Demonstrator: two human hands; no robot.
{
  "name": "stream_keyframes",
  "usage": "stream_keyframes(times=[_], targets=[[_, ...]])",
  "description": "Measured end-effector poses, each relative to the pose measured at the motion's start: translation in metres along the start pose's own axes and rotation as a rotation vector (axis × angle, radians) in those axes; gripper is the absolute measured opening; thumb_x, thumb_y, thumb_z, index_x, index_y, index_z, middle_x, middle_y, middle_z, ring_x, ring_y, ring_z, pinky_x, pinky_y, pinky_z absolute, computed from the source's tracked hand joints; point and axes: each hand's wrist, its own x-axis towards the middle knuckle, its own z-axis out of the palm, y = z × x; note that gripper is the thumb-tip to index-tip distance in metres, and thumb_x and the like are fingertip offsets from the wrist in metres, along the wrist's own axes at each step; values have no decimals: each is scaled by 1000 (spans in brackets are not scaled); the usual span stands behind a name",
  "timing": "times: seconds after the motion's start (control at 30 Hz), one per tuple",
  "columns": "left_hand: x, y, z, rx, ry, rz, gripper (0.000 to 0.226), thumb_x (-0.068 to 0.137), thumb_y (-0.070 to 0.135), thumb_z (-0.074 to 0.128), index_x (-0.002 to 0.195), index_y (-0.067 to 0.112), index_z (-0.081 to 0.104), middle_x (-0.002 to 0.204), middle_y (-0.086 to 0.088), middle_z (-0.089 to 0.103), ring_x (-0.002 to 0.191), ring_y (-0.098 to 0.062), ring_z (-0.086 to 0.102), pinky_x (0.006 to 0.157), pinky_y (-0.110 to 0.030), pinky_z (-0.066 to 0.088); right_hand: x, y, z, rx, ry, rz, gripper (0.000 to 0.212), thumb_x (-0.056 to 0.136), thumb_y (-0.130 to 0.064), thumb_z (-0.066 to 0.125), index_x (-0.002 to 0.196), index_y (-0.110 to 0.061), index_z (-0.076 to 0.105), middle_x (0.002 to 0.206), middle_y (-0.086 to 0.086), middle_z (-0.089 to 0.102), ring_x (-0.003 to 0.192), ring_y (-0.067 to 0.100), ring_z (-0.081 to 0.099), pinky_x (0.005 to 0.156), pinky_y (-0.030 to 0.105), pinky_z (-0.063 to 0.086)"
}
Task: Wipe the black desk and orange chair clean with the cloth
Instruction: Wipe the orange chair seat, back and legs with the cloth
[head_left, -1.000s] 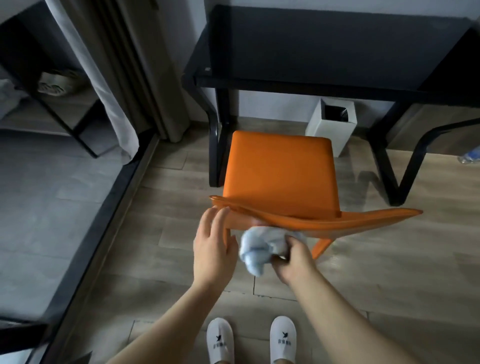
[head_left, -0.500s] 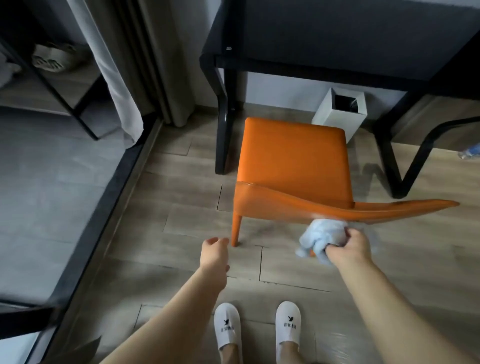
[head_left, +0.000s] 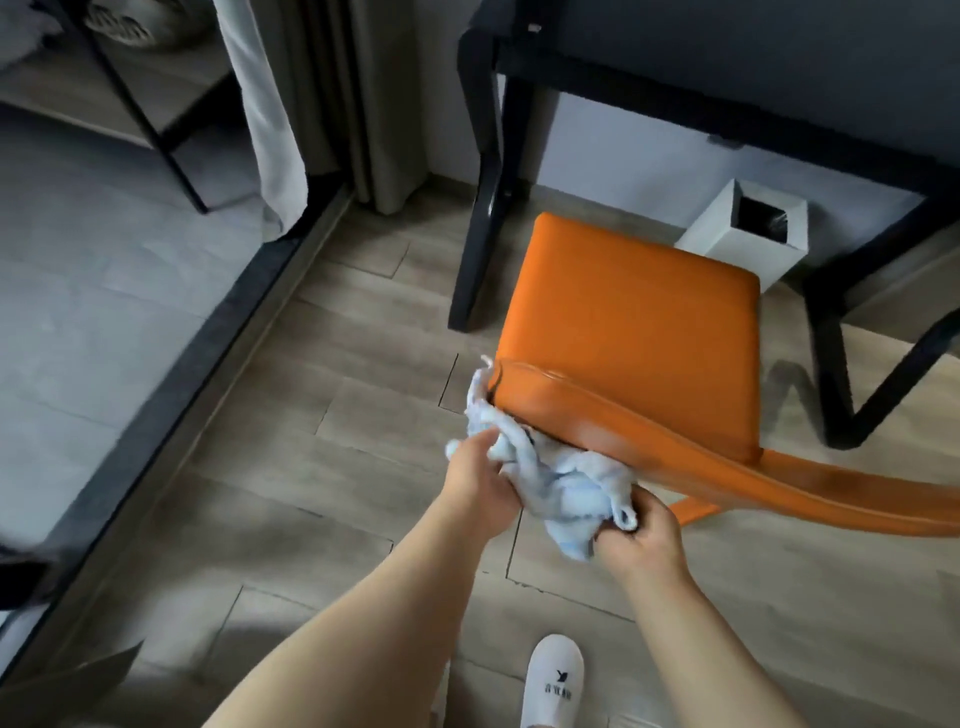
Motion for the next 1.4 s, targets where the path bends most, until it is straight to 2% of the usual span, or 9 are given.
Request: stream_keyframes(times=[0.17, 0.27, 0.37, 0.53, 0.77, 0.93, 1.1, 1.23, 1.4], targets=[[55, -29, -11, 48, 189, 23, 32, 96, 15, 43, 125, 4, 49, 113, -13, 60, 103, -24, 58, 90, -32, 44, 57, 35, 20, -482, -68, -51, 27, 96, 3, 41, 96, 0, 68, 68, -9, 67, 74, 15, 63, 66, 11, 46], [60, -41, -20, -5, 217, 34, 40, 97, 24, 47, 130, 1, 45, 130, -15, 54, 116, -24, 56, 102, -33, 42, 66, 48, 33, -226, 3, 100, 29, 98, -7, 37, 104, 12, 58, 123, 22, 60, 118, 30, 56, 90, 31, 44], [43, -46, -14, -16, 68, 69, 41, 98, 21, 45, 132, -2, 42, 130, -19, 54, 120, -27, 54, 105, -37, 40, 43, 26, 12, 193, -51, 108, 19, 82, 7, 49, 96, 4, 62, 99, 15, 66, 107, 28, 60, 93, 41, 45], [5, -88, 28, 111, -141, 63, 33, 95, 7, 42, 127, 4, 50, 117, -16, 63, 108, -27, 61, 89, -39, 50, -8, -14, -39, 463, -387, 121, 70, 47, 11, 81, 114, 10, 62, 123, 25, 60, 113, 33, 60, 97, 42, 45], [19, -92, 65, 2, 155, -55, 31, 99, 11, 40, 125, -4, 48, 125, -20, 55, 120, -26, 52, 105, -40, 39, 15, -53, -30, 348, 142, 142, 19, 91, 2, 44, 90, -5, 62, 103, 22, 64, 123, 33, 51, 100, 41, 40], [-28, -119, 98, -167, 16, -238, 21, 96, 5, 45, 89, -5, 62, 83, -14, 69, 77, -18, 68, 62, -27, 55, -38, -76, -89, 435, -384, 122, 67, 68, 1, 69, 132, 6, 50, 135, 22, 53, 126, 33, 51, 109, 41, 34], [8, -146, 121, -24, 174, -259, 38, 98, 7, 39, 61, 5, 45, 45, -3, 48, 35, -7, 47, 34, -13, 36, -14, -90, -98, 246, -142, 30, 25, 87, -2, 48, 104, -4, 65, 103, 16, 66, 104, 26, 60, 100, 34, 43], [24, -156, 124, 32, 242, -216, 33, 98, 5, 37, 67, 5, 48, 70, -5, 50, 66, -10, 49, 69, -16, 43, 20, -102, -103, 344, -71, 109, 40, 83, -2, 43, 121, -9, 54, 127, 20, 55, 119, 32, 53, 102, 44, 41], [18, -172, 126, -7, 122, -211, 56, 89, -1, 36, 35, 0, 51, 40, -3, 51, 29, -6, 49, 33, -11, 38, 14, -104, -142, 413, -248, 34, 29, 80, -5, 53, 108, -2, 63, 98, 13, 71, 93, 26, 69, 79, 34, 57]])
